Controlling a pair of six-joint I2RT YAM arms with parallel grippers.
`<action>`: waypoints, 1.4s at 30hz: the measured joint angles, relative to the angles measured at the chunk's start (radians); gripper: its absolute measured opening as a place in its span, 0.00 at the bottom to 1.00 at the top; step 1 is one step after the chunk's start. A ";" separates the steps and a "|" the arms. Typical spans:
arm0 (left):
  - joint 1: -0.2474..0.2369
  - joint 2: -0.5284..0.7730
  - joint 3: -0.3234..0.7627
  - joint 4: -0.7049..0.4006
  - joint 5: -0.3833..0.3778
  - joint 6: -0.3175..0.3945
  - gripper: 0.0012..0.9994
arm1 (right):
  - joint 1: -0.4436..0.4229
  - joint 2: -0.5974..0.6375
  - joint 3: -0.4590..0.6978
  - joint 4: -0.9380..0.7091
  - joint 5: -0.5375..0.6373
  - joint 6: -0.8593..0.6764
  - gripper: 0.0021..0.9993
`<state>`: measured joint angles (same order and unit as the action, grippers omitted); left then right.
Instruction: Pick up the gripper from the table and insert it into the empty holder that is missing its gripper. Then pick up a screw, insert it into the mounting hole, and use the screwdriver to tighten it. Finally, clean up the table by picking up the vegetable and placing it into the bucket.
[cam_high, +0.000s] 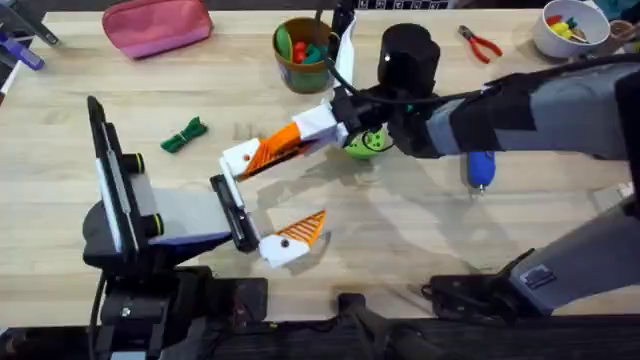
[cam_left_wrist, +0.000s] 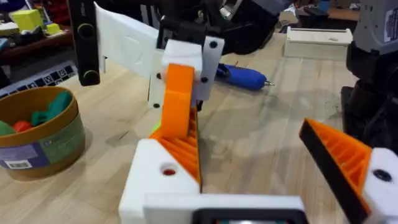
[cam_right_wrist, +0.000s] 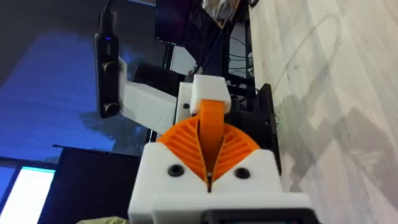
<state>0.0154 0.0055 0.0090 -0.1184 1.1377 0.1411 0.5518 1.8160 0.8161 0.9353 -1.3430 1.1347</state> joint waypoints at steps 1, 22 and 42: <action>0.000 0.000 0.000 0.000 -0.001 -0.002 0.99 | 0.000 0.003 0.001 0.001 0.002 -0.005 0.00; 0.000 0.000 0.000 0.001 -0.007 -0.014 0.99 | 0.014 0.017 0.006 0.027 0.013 -0.043 0.00; 0.000 0.000 0.000 0.001 -0.009 -0.014 0.99 | 0.015 0.017 0.006 0.027 0.019 -0.022 0.00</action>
<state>0.0154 0.0055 0.0090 -0.1173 1.1286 0.1272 0.5667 1.8332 0.8223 0.9619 -1.3243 1.1124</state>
